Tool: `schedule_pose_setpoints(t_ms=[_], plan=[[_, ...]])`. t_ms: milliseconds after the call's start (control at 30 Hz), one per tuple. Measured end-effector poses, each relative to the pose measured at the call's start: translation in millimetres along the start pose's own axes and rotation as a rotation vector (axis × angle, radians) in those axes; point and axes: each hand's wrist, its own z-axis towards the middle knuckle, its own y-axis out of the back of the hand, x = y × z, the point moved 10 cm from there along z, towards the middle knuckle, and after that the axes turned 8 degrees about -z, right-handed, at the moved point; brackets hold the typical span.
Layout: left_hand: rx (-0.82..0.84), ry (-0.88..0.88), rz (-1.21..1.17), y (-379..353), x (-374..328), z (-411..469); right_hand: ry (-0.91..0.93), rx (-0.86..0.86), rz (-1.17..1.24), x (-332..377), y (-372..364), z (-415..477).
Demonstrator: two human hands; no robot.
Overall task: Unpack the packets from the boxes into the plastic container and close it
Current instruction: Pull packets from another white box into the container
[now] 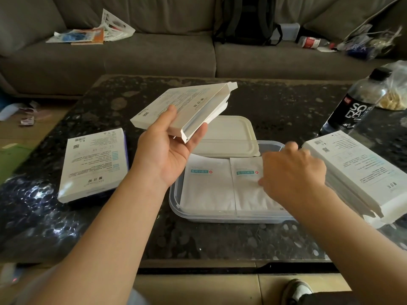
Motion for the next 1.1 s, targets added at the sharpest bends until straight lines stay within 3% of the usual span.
schedule_pose_setpoints(t_ms=[133,300,400,1100], plan=[[0.000,0.003,0.008,0,1,-1,0.154,-0.051,0.116,23,4,-4],[0.010,0.013,0.009,-1,4,-1,0.341,0.270,0.200,43,-40,-6],[0.011,0.018,0.009,-1,5,-1,0.351,0.348,0.203,44,-51,-2],[0.014,0.038,0.005,-2,10,-4,0.460,0.336,0.173,58,-58,3]])
